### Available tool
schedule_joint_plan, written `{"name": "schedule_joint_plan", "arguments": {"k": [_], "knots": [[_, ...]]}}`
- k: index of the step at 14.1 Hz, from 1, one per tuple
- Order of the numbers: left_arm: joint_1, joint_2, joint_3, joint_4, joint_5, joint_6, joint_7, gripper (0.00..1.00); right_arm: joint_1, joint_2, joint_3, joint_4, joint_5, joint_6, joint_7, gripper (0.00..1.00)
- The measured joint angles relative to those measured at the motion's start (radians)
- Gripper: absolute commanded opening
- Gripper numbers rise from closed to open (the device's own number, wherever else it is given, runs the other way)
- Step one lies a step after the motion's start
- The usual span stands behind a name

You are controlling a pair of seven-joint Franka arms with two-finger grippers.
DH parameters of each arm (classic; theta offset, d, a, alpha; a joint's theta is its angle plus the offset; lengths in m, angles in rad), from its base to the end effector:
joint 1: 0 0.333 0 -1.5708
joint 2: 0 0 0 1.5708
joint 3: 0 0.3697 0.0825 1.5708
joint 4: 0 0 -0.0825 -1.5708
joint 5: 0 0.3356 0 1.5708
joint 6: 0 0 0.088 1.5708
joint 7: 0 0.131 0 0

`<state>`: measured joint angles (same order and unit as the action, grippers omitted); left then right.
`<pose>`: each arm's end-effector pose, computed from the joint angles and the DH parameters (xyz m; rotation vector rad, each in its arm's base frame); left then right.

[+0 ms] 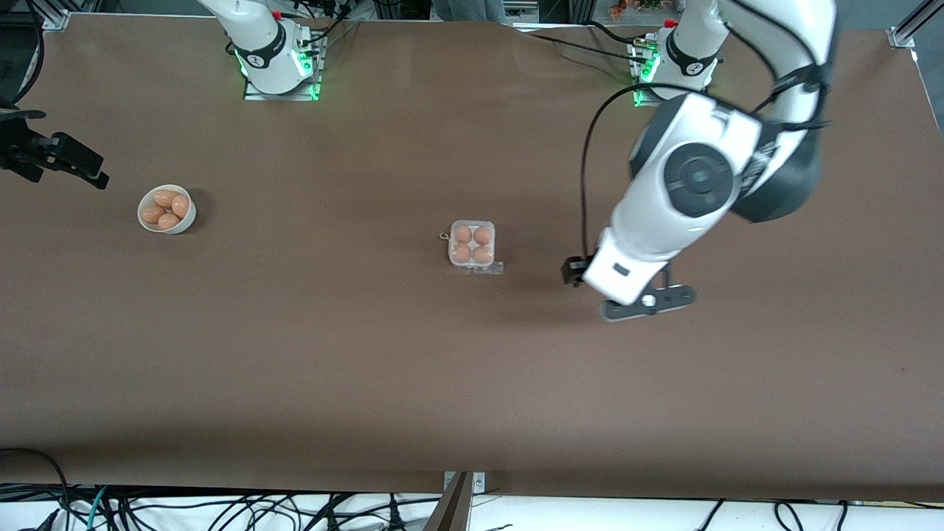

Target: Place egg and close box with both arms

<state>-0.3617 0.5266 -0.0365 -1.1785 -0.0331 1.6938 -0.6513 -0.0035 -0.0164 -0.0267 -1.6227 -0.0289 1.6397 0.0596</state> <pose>0.6345 -0.2639 0.5163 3.0757 0.4055 -0.0545 0.5067 -0.0190 0.6466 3.1102 -0.1374 0.0526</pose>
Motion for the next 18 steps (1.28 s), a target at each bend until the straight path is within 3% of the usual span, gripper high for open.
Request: {"name": "schedule_joint_plan", "arguments": {"k": [5,8,10,13,18], "knots": [[0.138,-0.041,0.003,0.062,0.001,-0.079,0.009,1.00,0.000,0.016,0.004,0.001,0.000,0.006,0.000,1.00],[0.219,-0.097,0.005,0.068,0.002,-0.106,0.175,1.00,0.000,0.018,0.004,0.005,0.000,0.006,0.000,1.00],[0.287,-0.176,0.009,0.011,0.003,-0.130,0.348,1.00,0.001,0.018,0.006,0.009,0.000,0.006,0.000,1.00],[0.369,-0.305,0.015,-0.149,0.003,-0.137,0.493,1.00,0.002,0.019,0.009,0.010,0.001,0.006,0.000,1.00],[0.331,-0.415,0.053,-0.311,0.003,-0.098,0.508,1.00,0.002,0.019,0.009,0.010,0.001,0.006,0.000,1.00]]}}
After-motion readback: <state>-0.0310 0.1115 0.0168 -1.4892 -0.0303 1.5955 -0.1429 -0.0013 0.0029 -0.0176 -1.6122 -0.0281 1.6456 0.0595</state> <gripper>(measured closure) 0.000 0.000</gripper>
